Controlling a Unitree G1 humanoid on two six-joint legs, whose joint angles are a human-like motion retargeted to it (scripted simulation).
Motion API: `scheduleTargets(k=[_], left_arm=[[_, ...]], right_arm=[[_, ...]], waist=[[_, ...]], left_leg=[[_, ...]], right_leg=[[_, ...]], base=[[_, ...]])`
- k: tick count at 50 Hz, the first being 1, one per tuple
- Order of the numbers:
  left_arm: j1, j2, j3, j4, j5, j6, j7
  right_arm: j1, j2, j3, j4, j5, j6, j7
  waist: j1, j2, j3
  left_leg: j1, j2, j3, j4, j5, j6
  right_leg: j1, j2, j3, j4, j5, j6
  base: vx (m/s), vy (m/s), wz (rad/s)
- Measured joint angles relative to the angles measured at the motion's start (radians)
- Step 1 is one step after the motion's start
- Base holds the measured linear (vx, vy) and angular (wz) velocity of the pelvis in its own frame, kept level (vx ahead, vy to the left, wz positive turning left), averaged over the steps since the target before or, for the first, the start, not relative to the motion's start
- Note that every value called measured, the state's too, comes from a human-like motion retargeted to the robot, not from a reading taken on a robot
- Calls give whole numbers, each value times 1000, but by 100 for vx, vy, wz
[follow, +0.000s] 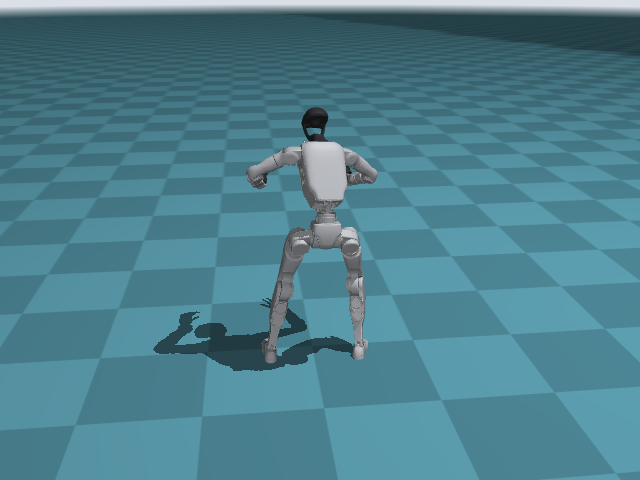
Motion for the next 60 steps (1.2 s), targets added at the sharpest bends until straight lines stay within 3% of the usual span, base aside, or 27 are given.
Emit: scheduleTargets(k=[2,3,7,10,13,16,19,22,25,28,32,33,35,37,41,44,46,48,50,52,53,55,58,60], left_arm=[[276,15,187,-84,66,18,34],[468,85,316,-132,35,-75,58],[953,77,735,-332,126,-169,90],[1054,75,919,-497,174,-176,144],[916,131,990,-619,214,-134,152],[530,216,862,-627,185,-36,103],[-114,209,424,-459,197,50,56],[-725,63,-64,-141,192,105,68],[-1059,-131,-322,227,119,202,107],[-1156,-255,-422,576,13,193,77],[-1156,-415,-422,932,-51,238,4],[-1134,-441,-418,984,-47,260,-33],[-1061,-457,-433,1042,-59,228,-64],[-957,-446,-431,1010,-24,236,-103],[-656,-311,-357,746,27,192,-75],[-390,-159,-272,537,138,210,-67],[-173,-88,-173,407,230,227,-59],[73,-82,-19,258,378,253,-112],[342,-64,157,99,481,236,-144],[539,-40,279,2,520,145,-138],[614,-6,317,-11,476,100,-82],[786,38,451,-95,442,45,-16],[914,62,633,-272,472,26,11],[878,94,680,-359,464,61,44]], right_arm=[[320,-46,-236,-185,-73,3,-21],[483,57,-362,-266,-118,-40,-38],[870,88,-683,-515,-201,-142,15],[948,26,-832,-619,-217,-143,8],[838,-54,-895,-672,-229,-97,-8],[536,-139,-822,-667,-196,9,4],[38,-181,-513,-565,-141,59,19],[-436,-106,-153,-361,-92,75,20],[-847,12,203,-33,-48,135,-14],[-1076,227,460,369,-14,143,7],[-1179,381,664,763,40,141,186],[-1181,383,716,806,66,133,245],[-1128,435,703,891,61,129,271],[-1068,382,730,844,68,111,297],[-809,244,576,566,-12,110,220],[-572,179,455,298,-15,84,148],[-379,71,343,85,-50,65,145],[-13,-161,101,-198,-12,14,187],[493,-265,-297,-427,45,-45,208],[856,-98,-635,-548,-8,-109,224],[830,10,-661,-535,-57,-104,235],[861,91,-730,-547,-104,-111,237],[1016,59,-911,-640,-114,-124,228],[1035,-10,-997,-670,-128,-70,214]], waist=[[-2,16,0],[-18,-35,0],[-30,-87,0],[-18,-92,0],[-5,-95,0],[1,-72,0],[-7,-56,0],[-7,-68,0],[-21,-65,0],[-58,-83,0],[-44,-43,0],[-37,-23,0],[-35,-22,0],[-30,5,0],[-46,3,0],[-93,-52,0],[-115,-56,0],[-101,-9,0],[-91,17,0],[-77,-9,0],[-88,-48,0],[-105,-94,0],[-98,-85,0],[-92,-59,0]], left_leg=[[-10,4,-6,3,-2,0],[30,2,1,16,-16,-3],[-5,-14,25,142,-71,-11],[20,-15,28,145,-81,-8],[53,-18,29,146,-86,-4],[135,-7,9,46,-57,1],[146,-13,-4,62,-63,-2],[138,-22,-11,86,-71,-9],[98,-17,-21,85,-55,-26],[86,-14,-19,104,-57,-35],[37,-4,-14,106,-45,-44],[24,-2,-14,108,-44,-43],[25,5,-8,109,-45,-43],[10,5,-9,112,-44,-36],[9,-3,-6,104,-42,-26],[-11,-22,-5,100,-40,2],[-27,-34,-5,99,-42,11],[-65,-38,-12,112,-52,3],[-77,-32,-17,110,-63,-11],[-117,-33,0,214,-102,-12],[-97,-36,13,235,-113,5],[-66,-44,29,244,-124,15],[-40,-51,35,251,-138,19],[27,-50,21,171,-123,28]], right_leg=[[5,17,12,-31,11,16],[39,14,21,-18,-4,22],[-2,-26,48,96,-39,49],[23,-26,53,96,-43,58],[55,-30,54,99,-49,60],[139,2,35,10,-36,47],[158,-9,25,33,-51,41],[149,-31,10,82,-74,23],[118,-19,11,73,-62,24],[104,-19,17,89,-67,24],[54,-7,22,81,-51,20],[43,-4,22,78,-46,19],[43,5,27,69,-41,20],[31,5,25,65,-35,18],[32,0,29,53,-30,23],[2,-15,41,64,-38,4],[-15,-27,45,69,-39,8],[-38,-30,37,65,-30,36],[-37,-22,29,41,-20,71],[-73,-41,44,121,-41,64],[-68,-47,64,149,-59,38],[-53,-57,84,167,-73,26],[-27,-65,91,168,-77,32],[44,-45,76,90,-65,25]], base=[[6,0,-4],[9,-2,-20],[10,1,-7],[4,0,-4],[0,0,0],[-4,-2,2],[-8,-1,20],[-10,-2,17],[-13,-1,14],[-10,0,-4],[-9,3,-9],[-6,3,-12],[0,0,0],[0,0,0],[0,0,0],[0,0,0],[7,4,21],[12,6,21],[15,6,6],[14,4,-19],[9,2,-34],[9,2,-25],[9,4,-5],[3,2,-2]])
